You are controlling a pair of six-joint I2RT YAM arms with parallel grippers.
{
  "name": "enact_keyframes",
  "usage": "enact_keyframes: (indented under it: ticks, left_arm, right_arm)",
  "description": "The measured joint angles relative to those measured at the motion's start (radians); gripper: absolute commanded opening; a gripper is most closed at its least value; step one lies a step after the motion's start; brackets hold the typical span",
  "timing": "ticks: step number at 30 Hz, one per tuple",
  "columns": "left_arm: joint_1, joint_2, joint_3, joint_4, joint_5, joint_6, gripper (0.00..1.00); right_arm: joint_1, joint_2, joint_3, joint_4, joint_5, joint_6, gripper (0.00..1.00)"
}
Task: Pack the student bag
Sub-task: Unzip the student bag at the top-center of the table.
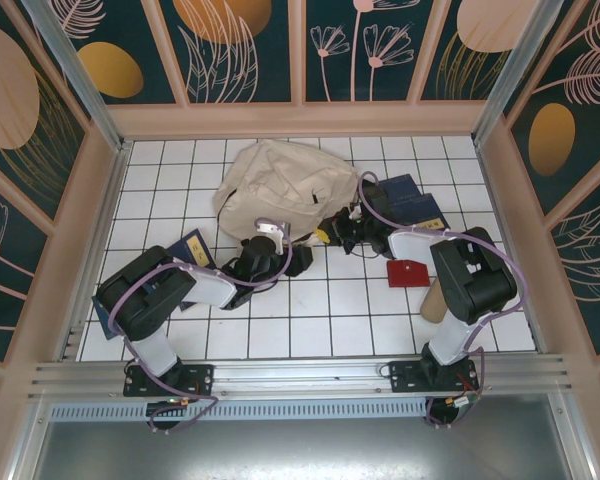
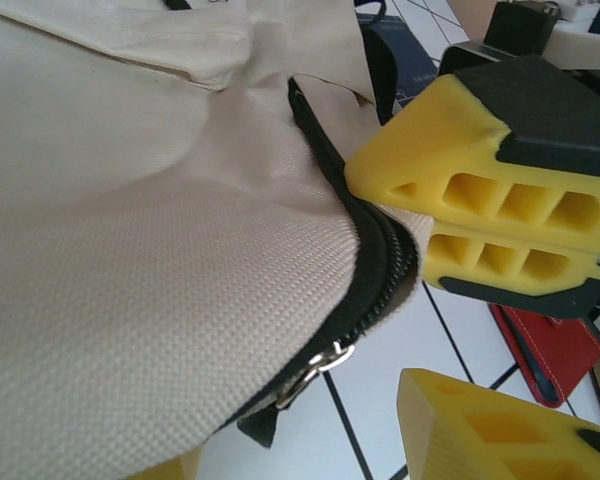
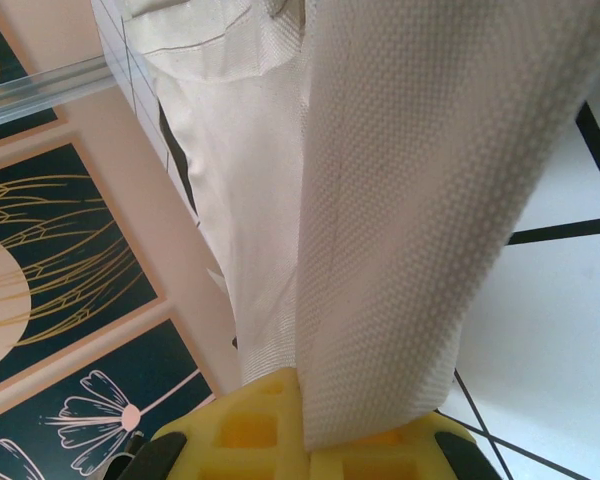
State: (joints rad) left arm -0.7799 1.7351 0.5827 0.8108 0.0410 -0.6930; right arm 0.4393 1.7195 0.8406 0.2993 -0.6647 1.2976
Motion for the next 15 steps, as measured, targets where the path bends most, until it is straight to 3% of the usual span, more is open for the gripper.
enact_keyframes:
  ticks: [10,15]
  left_arm:
    - [0.004,-0.04,-0.019,-0.007,-0.024,0.026,0.03]
    - [0.004,-0.095,-0.032,-0.033,-0.024,0.038,0.0]
  right_arm:
    - [0.0,0.0,0.012,-0.019,0.003,-0.014,0.0]
    - [0.0,0.0,0.043,-0.081,0.025,-0.068,0.0]
